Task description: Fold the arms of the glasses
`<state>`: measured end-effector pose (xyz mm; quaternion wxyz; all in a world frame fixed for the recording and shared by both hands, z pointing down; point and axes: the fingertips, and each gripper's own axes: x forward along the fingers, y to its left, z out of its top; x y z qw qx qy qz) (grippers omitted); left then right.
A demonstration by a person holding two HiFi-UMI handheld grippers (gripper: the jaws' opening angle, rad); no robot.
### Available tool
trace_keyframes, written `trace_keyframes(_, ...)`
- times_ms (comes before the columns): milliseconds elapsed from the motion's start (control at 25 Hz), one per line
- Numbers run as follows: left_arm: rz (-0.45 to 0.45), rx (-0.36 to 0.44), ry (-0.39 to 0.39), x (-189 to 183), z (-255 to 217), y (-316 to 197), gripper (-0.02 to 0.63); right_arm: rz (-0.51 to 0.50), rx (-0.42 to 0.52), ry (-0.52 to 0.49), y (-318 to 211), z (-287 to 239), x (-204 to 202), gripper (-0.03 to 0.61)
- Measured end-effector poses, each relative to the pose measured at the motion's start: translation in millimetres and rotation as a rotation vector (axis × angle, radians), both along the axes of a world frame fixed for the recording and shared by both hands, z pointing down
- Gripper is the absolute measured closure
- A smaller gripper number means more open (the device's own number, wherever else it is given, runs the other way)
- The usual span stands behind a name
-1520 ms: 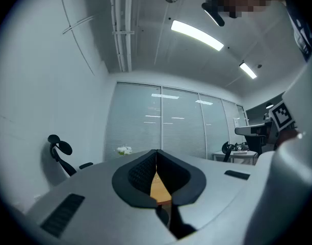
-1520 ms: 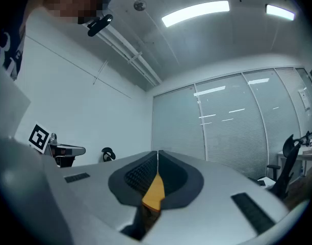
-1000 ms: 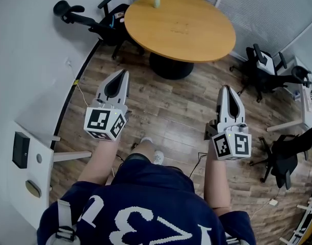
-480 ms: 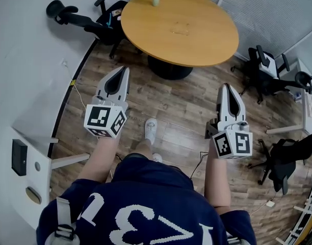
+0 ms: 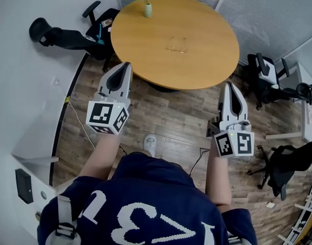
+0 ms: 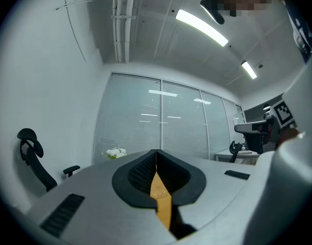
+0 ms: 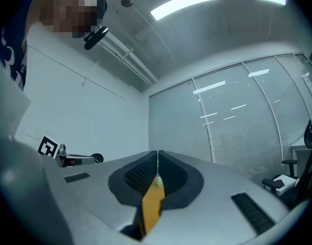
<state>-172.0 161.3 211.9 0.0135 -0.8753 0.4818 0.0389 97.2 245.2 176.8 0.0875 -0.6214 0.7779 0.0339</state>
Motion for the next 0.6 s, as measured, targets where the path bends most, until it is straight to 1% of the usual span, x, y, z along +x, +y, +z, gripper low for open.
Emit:
trace_keyframes(160, 0.014, -0.008, 0.002, 3.3, 2.6, -43.0, 0.598, 0.015, 0.007, -0.004, -37.1, -0.4, 2.9, 0.549)
trace_keyframes(280, 0.024, -0.028, 0.001, 7.8, 8.8, -68.4, 0.598, 0.016, -0.018, 0.014, -58.7, 7.8, 3.6, 0.549)
trace_keyframes(440, 0.030, -0.048, -0.005, 19.3, 17.5, -96.7, 0.598, 0.021, -0.035, -0.008, -88.2, 15.0, 18.1, 0.549)
trace_keyframes(600, 0.016, -0.065, -0.001, 27.3, 27.6, -129.6, 0.598, -0.002, -0.030, -0.007, -130.0, 17.7, 25.9, 0.549)
